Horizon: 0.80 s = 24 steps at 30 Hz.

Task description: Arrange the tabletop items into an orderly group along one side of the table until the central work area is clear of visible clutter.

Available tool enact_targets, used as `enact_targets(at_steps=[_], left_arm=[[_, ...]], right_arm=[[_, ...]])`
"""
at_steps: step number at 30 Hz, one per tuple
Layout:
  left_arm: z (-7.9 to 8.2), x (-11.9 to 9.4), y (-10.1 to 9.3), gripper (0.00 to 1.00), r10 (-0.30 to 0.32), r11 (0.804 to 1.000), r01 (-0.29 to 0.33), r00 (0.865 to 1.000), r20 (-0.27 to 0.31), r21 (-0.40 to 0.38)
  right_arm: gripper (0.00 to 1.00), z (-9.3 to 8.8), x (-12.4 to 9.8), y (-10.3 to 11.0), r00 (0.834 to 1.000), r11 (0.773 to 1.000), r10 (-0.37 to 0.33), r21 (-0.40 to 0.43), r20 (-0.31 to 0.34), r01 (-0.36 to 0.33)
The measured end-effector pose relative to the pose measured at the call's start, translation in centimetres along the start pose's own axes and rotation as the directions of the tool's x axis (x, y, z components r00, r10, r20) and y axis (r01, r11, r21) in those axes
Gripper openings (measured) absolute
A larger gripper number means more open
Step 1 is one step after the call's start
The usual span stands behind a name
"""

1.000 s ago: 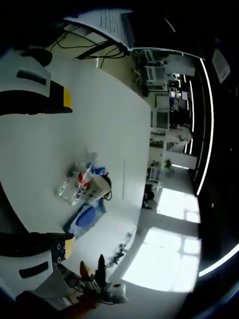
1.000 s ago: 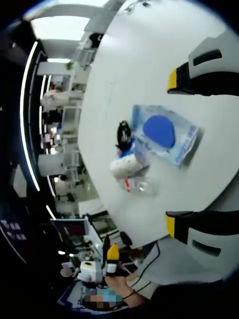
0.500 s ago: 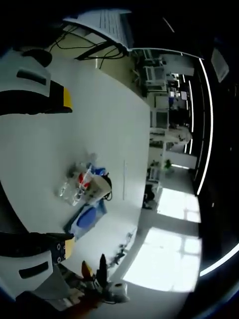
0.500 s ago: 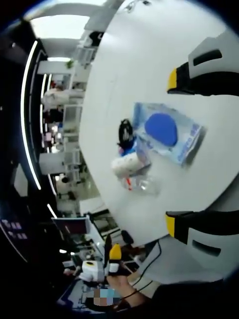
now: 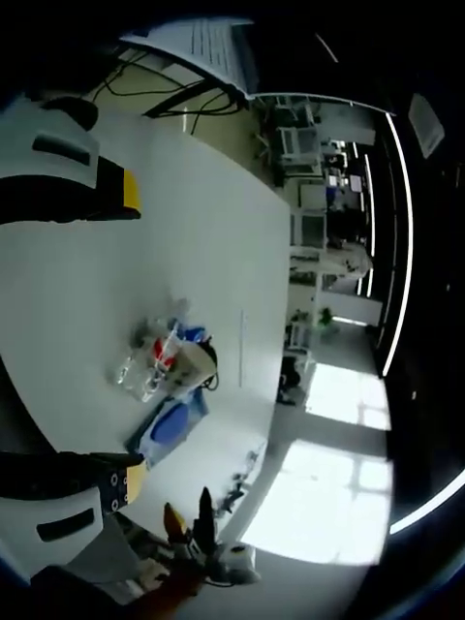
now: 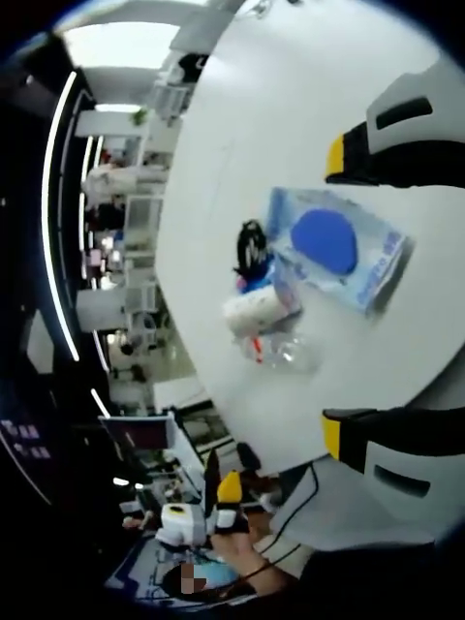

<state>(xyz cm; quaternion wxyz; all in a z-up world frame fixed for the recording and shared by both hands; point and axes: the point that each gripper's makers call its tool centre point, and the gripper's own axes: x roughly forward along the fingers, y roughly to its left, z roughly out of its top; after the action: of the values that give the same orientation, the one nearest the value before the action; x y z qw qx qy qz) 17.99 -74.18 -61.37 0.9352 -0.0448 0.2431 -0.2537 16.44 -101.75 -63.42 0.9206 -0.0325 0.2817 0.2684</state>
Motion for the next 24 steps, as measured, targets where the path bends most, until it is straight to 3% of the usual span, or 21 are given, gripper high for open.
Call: enact_targets(at_steps=[24], left_arm=[[-0.1,1.0,-0.3,0.99,-0.047,0.999,0.048,0.999,-0.018,0.014]], right_arm=[[0.91,0.4,1.8,1.7,0.999,0.999,0.039,-0.009,-0.016,-0.039]])
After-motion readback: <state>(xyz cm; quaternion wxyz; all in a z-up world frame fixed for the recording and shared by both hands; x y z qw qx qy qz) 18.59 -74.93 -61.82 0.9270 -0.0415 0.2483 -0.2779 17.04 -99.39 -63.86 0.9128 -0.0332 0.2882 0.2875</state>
